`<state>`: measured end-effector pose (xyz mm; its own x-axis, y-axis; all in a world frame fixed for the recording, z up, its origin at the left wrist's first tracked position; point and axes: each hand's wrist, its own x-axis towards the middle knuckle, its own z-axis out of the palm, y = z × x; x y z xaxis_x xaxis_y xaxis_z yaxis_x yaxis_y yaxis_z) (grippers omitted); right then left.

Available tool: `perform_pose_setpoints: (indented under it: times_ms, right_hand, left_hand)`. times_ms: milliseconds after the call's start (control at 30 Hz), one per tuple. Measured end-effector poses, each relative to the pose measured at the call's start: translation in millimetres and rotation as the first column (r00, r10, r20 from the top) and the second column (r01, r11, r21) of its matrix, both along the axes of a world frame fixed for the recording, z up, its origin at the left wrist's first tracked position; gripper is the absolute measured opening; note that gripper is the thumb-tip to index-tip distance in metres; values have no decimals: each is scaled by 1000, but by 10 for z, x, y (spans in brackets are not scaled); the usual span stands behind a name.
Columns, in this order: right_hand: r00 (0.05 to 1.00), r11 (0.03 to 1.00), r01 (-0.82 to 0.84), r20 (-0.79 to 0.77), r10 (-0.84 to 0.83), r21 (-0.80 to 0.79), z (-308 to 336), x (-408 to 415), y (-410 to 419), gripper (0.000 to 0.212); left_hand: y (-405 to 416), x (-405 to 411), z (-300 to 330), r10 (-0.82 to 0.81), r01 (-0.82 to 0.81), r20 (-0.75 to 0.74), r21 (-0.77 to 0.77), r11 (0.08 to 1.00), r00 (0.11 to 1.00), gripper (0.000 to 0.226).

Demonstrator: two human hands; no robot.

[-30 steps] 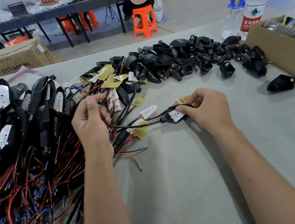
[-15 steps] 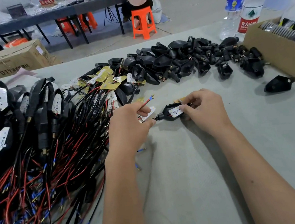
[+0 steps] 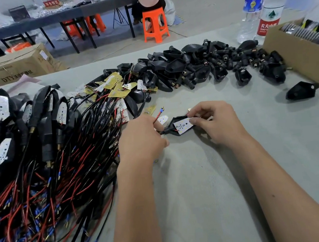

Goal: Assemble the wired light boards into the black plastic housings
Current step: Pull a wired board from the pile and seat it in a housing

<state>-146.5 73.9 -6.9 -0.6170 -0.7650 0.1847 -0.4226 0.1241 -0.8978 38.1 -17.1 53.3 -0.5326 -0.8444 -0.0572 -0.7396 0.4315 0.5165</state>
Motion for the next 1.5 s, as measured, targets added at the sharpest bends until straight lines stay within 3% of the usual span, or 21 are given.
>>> perform_pose_setpoints:
  times_ms: [167, 333, 567, 700, 967, 1200, 1267, 1367, 1433, 1500]
  right_hand:
    - [1000, 1000, 1, 30, -2, 11, -3, -26, -12, 31]
    - [996, 990, -77, 44, 72, 118, 10, -46, -32, 21]
    - [994, 994, -63, 98, 54, 85, 10, -66, 26, 23]
    - [989, 997, -31, 147, 20, 74, 16, -64, 22, 26]
    - [994, 985, -33, 107, 15, 169, 50, -79, -14, 18]
    - [963, 996, -86, 257, 79, 18, 77, -89, 61, 16]
    - [947, 996, -78, 310, 84, -33, 82, -93, 74, 15]
    - [928, 993, -86, 355, 108, -78, 80, -101, 87, 15]
    - [934, 993, -106, 337, 116, -47, 68, -116, 97, 18]
    - [941, 992, -128, 317, 118, 11, 71, -119, 106, 20]
  left_hand:
    - [77, -134, -72, 55, -57, -36, -63, 996, 998, 24]
    - [24, -116, -134, 5, -14, -87, -110, 994, 996, 26]
    - [61, -187, -207, 37, -57, -121, -165, 985, 992, 33]
    - [56, -214, -240, 99, -117, -139, -130, 985, 985, 21]
    - [-107, -14, -180, 63, -67, -213, -11, 998, 975, 25]
    - [-367, 326, -209, 119, -123, -181, -11, 992, 976, 19]
    - [-397, 360, -234, 125, -135, -230, -26, 991, 965, 5]
    - [-416, 341, -261, 199, -228, -498, 1, 974, 844, 22]
    - [-371, 296, -180, 253, -225, -719, 138, 965, 648, 33]
    - [-317, 248, -80, 302, -118, -859, 278, 953, 413, 36]
